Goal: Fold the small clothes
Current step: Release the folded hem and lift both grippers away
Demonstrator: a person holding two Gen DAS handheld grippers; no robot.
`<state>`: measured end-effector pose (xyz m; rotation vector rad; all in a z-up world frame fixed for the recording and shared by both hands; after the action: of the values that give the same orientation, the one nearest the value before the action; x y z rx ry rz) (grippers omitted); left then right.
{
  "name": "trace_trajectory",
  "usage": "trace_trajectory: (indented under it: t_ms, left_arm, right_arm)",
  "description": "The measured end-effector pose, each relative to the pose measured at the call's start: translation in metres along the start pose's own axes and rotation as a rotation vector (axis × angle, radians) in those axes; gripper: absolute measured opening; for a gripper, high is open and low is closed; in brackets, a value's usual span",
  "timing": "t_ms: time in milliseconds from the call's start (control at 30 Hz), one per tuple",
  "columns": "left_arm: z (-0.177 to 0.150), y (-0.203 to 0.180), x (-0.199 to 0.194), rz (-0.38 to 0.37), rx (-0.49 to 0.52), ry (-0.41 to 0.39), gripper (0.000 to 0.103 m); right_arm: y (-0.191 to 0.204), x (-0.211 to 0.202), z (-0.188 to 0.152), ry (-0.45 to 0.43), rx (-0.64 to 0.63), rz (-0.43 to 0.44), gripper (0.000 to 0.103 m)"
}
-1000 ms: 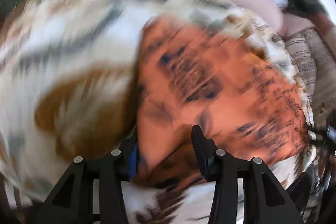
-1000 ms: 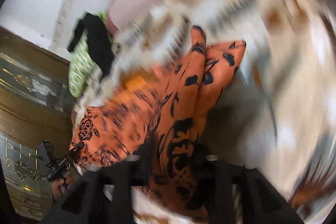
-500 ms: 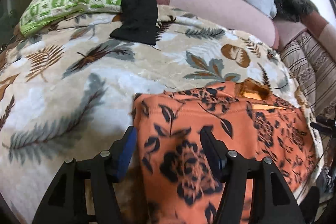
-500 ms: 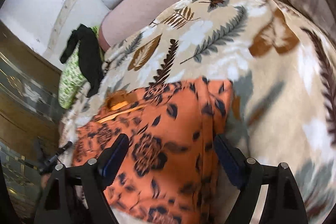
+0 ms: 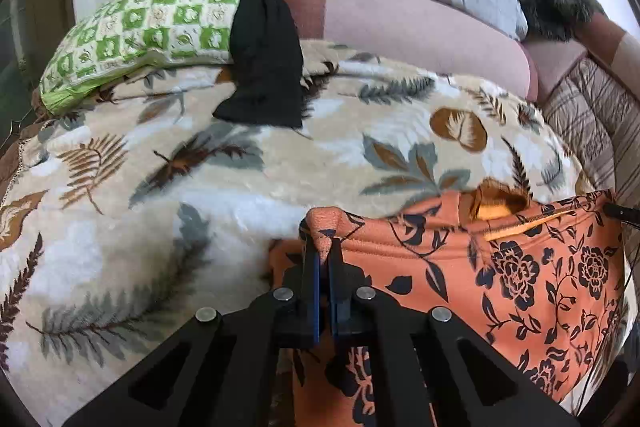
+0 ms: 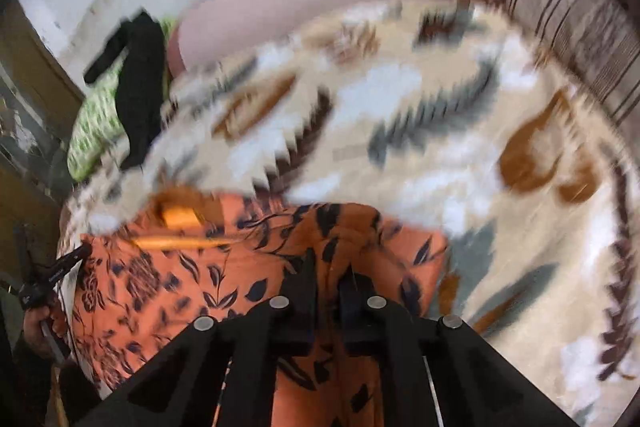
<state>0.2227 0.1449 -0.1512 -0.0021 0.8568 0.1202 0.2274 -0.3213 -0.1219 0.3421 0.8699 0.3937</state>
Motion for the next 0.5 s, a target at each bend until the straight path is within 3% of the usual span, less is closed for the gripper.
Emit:
trace_trajectory:
  t_ms: [100,133,200,267,300,333,400,500]
  left_arm:
    - [-0.015,0.001,0.045,0.023,0.009,0.130,0.007]
    - [-0.020,0.002,0.058,0.042,0.000,0.156,0.015]
    - [-0.018,0.004,0.060,0.038,-0.031,0.132,0.015]
    - [-0.014,0.010,0.051,0.063,-0.054,0.123,0.032]
    - [-0.011,0.014,0.042,0.083,-0.057,0.099,0.040]
    - [-0.009,0.017,0.034,0.093,-0.050,0.082,0.040]
    - [-0.007,0.018,0.012,0.078,-0.047,0.046,0.040]
    - [-0.014,0.009,-0.031,0.024,-0.035,-0.001,0.044]
  right_arm:
    - [-0.022,0.006,0.003,-0.001,0.024,-0.056,0.009]
    - [-0.039,0.023,-0.004,0.047,0.077,-0.040,0.010]
    - [-0.064,0.046,-0.022,0.109,0.157,-0.036,0.011]
    - [-0.069,0.038,-0.027,0.055,0.209,-0.012,0.014]
    - [-0.066,0.031,-0.027,0.042,0.202,-0.025,0.021]
    - [-0.063,0.024,-0.026,0.037,0.190,-0.047,0.028]
    - [-0.052,0.006,-0.024,0.017,0.157,-0.075,0.029]
    - [-0.014,-0.025,-0.025,-0.012,0.117,0.009,0.031]
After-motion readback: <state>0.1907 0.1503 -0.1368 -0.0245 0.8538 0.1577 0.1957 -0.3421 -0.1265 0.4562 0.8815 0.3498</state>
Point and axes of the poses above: each gripper's, at about its wrist camera, not at the fingertips, and x roughly the way its jaws point, y to its left, z to its top, the point moved 6 cm from there along x, roughly the way its jaws point, and after that the axes turned 13 degrees about z, right-handed, at the moved point
